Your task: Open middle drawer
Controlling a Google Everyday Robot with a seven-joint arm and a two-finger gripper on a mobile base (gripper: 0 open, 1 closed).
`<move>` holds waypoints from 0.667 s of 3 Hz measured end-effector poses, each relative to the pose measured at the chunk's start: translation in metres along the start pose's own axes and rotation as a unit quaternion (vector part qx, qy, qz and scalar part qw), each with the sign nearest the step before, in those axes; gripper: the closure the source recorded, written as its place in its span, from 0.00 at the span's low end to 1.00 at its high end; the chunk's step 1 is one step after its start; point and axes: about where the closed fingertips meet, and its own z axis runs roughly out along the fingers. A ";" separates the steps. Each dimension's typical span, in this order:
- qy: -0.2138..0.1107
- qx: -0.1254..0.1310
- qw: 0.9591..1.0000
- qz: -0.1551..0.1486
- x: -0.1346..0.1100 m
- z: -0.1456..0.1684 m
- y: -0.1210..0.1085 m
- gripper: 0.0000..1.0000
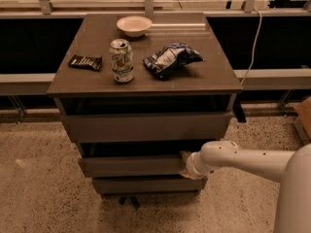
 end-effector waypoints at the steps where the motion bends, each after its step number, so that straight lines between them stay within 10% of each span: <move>1: 0.000 0.000 1.000 0.000 0.000 0.000 0.000 1.00; 2: 0.000 0.000 1.000 0.000 0.000 0.000 0.000 0.80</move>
Offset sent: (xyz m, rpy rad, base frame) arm 0.0000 0.0000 0.0000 0.0000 0.0000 0.0000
